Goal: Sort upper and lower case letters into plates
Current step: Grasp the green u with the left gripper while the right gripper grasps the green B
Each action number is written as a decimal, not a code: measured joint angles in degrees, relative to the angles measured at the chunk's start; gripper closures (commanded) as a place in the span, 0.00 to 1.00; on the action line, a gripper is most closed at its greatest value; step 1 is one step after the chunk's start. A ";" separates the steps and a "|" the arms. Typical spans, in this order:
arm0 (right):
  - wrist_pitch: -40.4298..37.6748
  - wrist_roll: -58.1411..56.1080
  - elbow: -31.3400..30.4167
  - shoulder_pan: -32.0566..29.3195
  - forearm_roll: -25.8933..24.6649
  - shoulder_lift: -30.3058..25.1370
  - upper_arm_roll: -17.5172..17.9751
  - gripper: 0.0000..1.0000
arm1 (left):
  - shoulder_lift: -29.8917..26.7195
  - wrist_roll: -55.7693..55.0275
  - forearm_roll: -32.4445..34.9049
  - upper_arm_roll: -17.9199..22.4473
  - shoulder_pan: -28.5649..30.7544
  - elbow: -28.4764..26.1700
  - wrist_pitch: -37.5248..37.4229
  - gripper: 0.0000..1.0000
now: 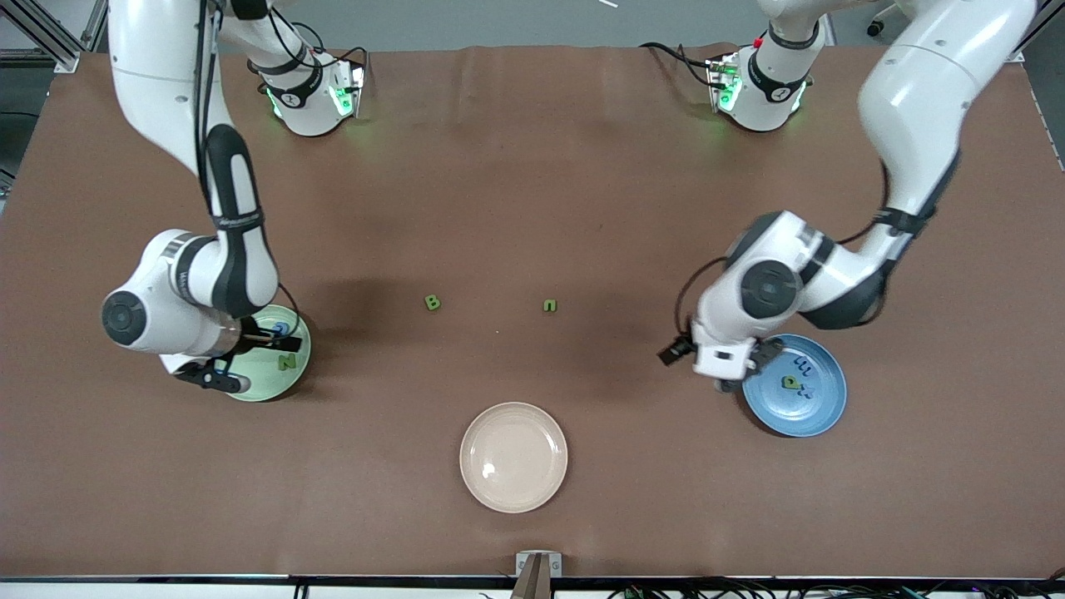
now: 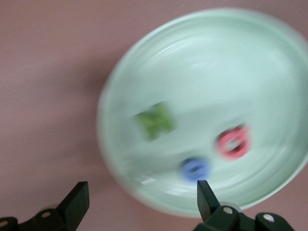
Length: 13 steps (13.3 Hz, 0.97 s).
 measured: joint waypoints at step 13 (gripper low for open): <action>14.08 47.40 -5.03 26.26 9.81 2.33 1.00 0.05 | 5.37 -9.69 6.02 3.86 -19.39 -1.07 10.63 0.34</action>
